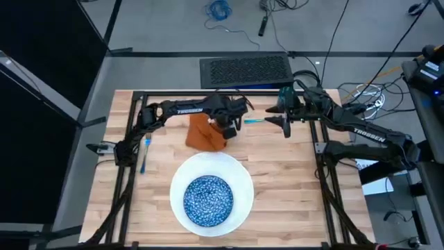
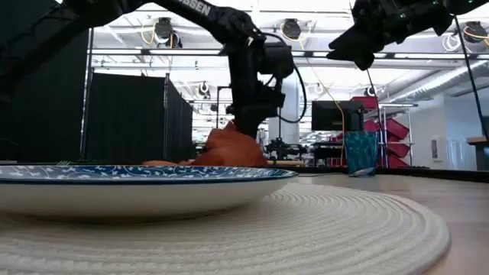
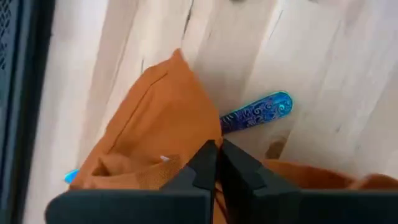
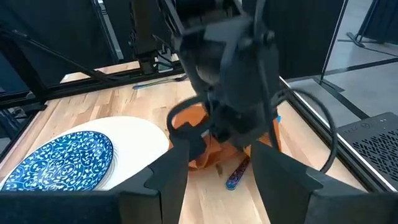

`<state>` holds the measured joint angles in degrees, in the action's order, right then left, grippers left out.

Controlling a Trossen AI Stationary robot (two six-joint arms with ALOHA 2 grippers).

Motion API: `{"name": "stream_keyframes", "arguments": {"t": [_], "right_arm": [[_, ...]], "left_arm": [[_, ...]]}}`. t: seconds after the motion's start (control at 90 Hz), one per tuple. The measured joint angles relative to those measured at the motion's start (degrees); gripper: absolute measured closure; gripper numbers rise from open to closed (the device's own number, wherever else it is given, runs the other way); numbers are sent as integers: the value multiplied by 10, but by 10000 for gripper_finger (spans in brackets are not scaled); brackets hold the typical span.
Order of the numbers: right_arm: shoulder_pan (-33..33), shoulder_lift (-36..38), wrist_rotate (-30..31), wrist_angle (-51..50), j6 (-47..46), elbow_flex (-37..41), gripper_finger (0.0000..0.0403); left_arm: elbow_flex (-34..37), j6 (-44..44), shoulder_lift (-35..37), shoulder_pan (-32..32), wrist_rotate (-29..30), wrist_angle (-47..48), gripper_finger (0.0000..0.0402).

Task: Set table place
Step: Fold the orange table napkin

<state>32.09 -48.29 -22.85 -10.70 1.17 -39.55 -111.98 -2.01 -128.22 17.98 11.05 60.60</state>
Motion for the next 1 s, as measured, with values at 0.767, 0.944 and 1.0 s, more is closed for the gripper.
{"name": "stream_keyframes", "arguments": {"t": [0.767, 0.944, 1.0], "right_arm": [[-2, 0, 1, -30, 9, 0, 243], [-4, 0, 1, -30, 2, 0, 243], [-4, 0, 1, -29, -2, 0, 243]], "left_arm": [[176, 13, 148, 42, -27, -41, 401], [346, 34, 203, 65, -39, -130, 401], [398, 49, 219, 69, -41, -190, 401]]}}
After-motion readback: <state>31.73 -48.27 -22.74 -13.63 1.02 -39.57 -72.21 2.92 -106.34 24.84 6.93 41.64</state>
